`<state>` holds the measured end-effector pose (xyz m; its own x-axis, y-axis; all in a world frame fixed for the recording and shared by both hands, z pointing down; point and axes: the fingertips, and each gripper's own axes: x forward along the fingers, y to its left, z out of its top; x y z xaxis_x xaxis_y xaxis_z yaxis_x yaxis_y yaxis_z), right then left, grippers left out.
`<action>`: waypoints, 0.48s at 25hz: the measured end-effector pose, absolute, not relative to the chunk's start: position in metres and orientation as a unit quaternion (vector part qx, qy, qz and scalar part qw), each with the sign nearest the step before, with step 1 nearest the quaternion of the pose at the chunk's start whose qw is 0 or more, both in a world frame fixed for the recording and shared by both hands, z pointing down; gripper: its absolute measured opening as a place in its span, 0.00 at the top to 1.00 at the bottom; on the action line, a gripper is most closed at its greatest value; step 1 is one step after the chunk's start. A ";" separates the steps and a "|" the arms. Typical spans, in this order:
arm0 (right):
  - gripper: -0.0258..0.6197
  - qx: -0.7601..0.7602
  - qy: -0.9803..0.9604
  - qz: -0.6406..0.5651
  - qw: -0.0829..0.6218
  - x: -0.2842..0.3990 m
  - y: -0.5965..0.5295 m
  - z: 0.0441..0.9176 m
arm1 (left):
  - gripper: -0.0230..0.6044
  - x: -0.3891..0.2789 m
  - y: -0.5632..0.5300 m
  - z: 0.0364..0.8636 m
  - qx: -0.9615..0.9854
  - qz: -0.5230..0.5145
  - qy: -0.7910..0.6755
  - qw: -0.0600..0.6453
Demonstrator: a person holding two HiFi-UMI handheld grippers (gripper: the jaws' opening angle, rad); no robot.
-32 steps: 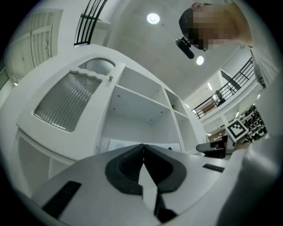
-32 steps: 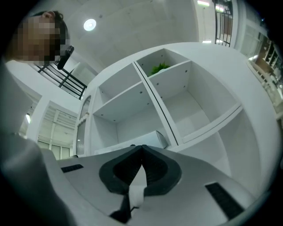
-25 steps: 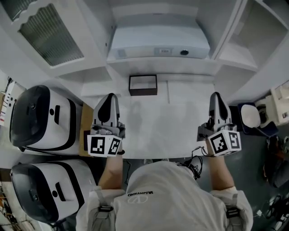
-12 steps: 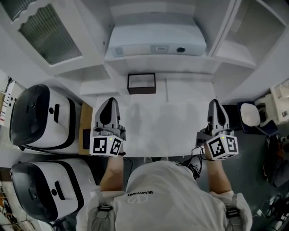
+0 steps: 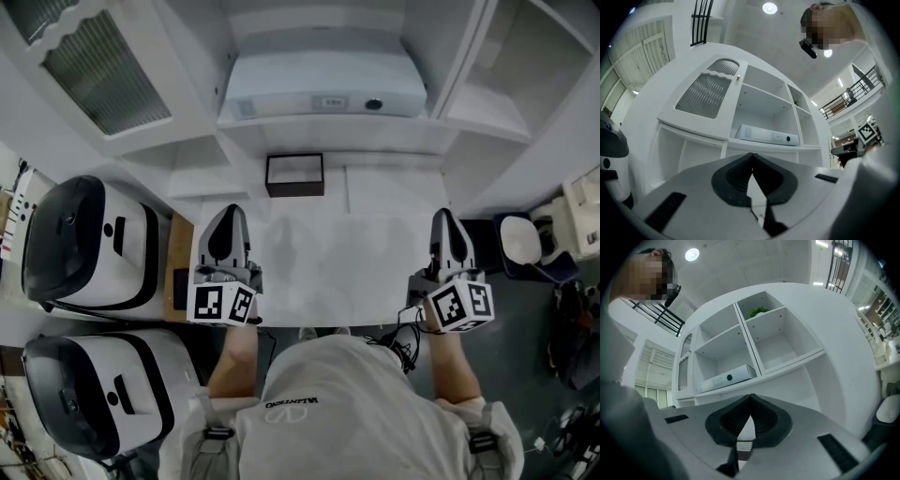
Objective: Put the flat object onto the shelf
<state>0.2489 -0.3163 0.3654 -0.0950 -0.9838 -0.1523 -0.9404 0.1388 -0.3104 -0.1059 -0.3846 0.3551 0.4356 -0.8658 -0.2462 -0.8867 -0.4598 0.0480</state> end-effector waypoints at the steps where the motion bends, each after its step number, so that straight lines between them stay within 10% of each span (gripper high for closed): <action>1: 0.95 -0.652 0.738 -0.067 0.163 0.249 -0.317 0.366 | 0.96 -0.105 -0.385 0.355 -0.846 0.119 0.517 0.045; 12: 0.95 -0.650 0.740 -0.065 0.162 0.251 -0.322 0.365 | 0.96 -0.099 -0.390 0.354 -0.848 0.121 0.515 0.040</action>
